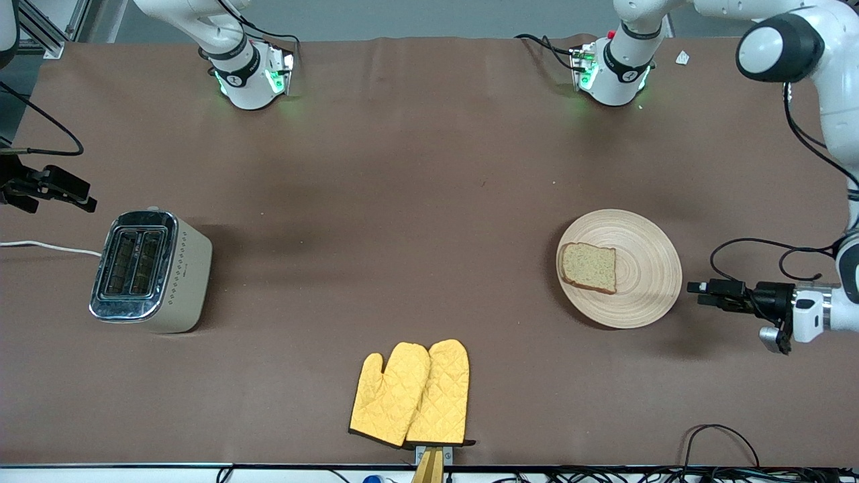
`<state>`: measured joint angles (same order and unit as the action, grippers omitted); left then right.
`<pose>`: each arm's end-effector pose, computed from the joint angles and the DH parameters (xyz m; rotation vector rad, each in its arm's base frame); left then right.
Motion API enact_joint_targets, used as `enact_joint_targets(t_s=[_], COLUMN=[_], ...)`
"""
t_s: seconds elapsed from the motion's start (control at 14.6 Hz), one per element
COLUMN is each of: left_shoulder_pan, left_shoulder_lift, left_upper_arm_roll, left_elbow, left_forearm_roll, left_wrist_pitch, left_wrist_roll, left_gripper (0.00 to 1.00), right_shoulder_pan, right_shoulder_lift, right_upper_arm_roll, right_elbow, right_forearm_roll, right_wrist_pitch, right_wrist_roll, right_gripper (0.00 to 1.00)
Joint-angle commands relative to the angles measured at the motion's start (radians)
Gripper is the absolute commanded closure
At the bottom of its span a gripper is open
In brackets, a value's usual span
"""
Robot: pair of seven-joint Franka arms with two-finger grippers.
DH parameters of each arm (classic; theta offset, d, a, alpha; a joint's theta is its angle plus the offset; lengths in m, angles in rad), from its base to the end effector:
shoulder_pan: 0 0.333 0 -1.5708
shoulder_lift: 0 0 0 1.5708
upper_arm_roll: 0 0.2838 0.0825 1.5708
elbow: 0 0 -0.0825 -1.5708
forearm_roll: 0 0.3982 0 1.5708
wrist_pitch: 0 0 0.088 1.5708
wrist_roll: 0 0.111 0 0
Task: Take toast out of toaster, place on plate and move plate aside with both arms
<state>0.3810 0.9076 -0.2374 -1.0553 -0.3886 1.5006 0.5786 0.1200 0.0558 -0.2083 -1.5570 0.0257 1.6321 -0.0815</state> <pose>0.7024 0.1055 0.2557 2.3971 -0.3940 -0.2390 0.5876 -0.0464 0.5689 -3.1290 0.0120 -0.0338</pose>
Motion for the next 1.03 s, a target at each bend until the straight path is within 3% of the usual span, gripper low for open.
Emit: enact_joint_targets(t_s=[0.0, 0.27, 0.48, 0.82, 0.96], left_shoulder_pan=[-0.161, -0.338, -0.352, -0.315, -0.272], left_shoulder_lift=[-0.146, -0.335, -0.496, -0.709, -0.832], left_upper_arm_roll=[0.027, 0.029, 0.017, 0.004, -0.003], left_elbow=[0.017, 0.011, 0.001, -0.187, -0.39], left_forearm_roll=[0.14, 0.327, 0.396, 0.416, 0.407], left_wrist_pitch=[-0.014, -0.028, -0.077, -0.053, 0.082], left_wrist_roll=[-0.129, -0.418, -0.591, -0.634, -0.628], left_gripper=[0.0, 0.0, 0.0, 0.0, 0.0], right_shoulder_pan=[-0.007, -0.008, -0.01, -0.013, -0.017], right_shoulder_lift=[-0.004, -0.004, -0.004, -0.002, -0.002], right_upper_arm_roll=[0.006, 0.004, 0.006, 0.004, 0.004], right_elbow=[0.0, 0.0, 0.0, 0.0, 0.0], right_forearm_roll=[0.013, 0.02, 0.02, 0.023, 0.023], right_wrist_pitch=[-0.006, -0.008, -0.008, -0.006, -0.008], right_wrist_roll=[0.005, 0.003, 0.003, 0.003, 0.0], right_gripper=[0.0, 0.0, 0.0, 0.0, 0.0])
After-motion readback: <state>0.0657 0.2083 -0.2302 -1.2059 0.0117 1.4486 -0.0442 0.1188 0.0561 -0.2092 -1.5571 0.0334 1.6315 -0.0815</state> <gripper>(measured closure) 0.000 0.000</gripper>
